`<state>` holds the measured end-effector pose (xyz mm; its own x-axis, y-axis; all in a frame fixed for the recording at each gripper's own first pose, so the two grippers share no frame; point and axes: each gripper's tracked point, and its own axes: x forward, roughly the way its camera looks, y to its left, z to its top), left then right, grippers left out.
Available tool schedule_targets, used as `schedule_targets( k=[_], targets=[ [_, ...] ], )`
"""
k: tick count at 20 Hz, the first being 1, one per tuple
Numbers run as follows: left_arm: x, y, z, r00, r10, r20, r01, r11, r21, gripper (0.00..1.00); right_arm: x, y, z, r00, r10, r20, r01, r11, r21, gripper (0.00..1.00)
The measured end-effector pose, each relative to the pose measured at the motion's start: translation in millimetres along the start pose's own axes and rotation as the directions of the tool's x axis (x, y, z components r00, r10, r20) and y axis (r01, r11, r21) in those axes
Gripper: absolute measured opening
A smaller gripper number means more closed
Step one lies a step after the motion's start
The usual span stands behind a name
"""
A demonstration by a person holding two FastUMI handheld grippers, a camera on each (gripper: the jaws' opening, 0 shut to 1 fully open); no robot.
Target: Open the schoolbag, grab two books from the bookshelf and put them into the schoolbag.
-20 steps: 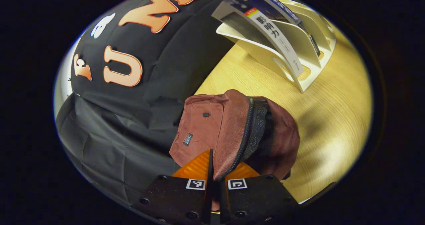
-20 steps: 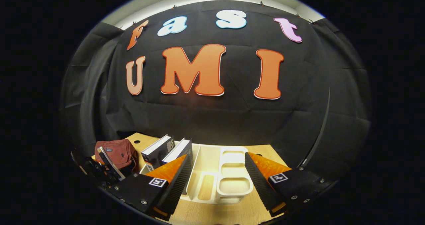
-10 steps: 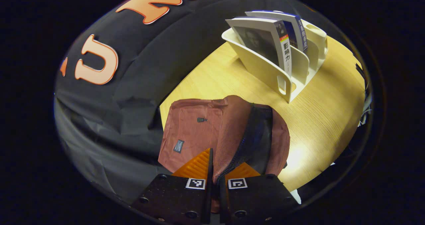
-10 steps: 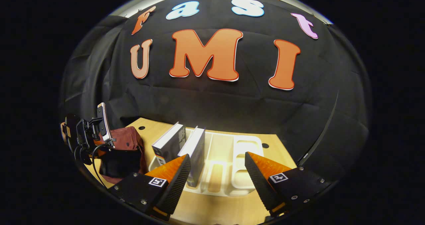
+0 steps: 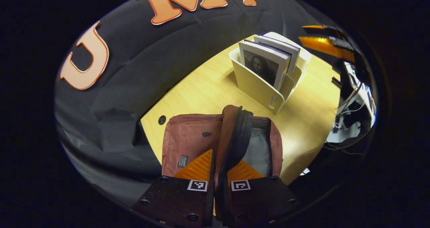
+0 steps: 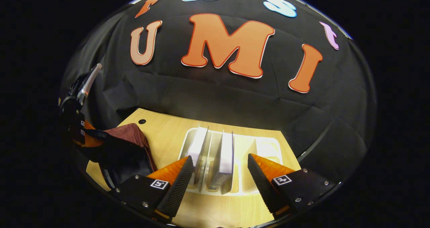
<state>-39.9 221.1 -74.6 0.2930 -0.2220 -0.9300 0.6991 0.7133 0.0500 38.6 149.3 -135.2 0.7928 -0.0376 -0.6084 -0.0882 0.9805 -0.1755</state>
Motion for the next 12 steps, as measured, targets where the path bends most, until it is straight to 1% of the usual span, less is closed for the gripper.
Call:
schedule_targets(
  k=[3,6,9,11,12],
  targets=[
    [-5.4,15.0,2.0,0.997,-0.079,0.006,0.079,0.997,0.002,0.11,12.0,16.2,6.3,0.994,0.006,-0.108,-0.006,1.000,0.003,0.97],
    [-9.8,24.9,0.4,0.990,-0.140,0.006,0.140,0.990,-0.007,0.12,25.4,26.9,4.4,0.974,0.042,-0.223,-0.037,0.999,0.029,0.97],
    [-11.3,35.0,3.0,0.985,-0.174,-0.002,0.174,0.985,-0.015,0.10,44.7,44.7,-3.0,0.936,0.099,-0.339,-0.078,0.994,0.074,0.97],
    [-8.7,39.7,7.4,0.984,-0.177,0.001,0.177,0.984,-0.015,0.10,62.1,47.4,-7.9,0.908,0.103,-0.407,-0.081,0.994,0.070,0.98],
    [-8.0,40.4,8.4,0.984,-0.176,-0.001,0.176,0.984,-0.009,0.10,69.4,45.9,-11.5,0.893,0.091,-0.440,-0.070,0.995,0.064,0.98]
  ],
)
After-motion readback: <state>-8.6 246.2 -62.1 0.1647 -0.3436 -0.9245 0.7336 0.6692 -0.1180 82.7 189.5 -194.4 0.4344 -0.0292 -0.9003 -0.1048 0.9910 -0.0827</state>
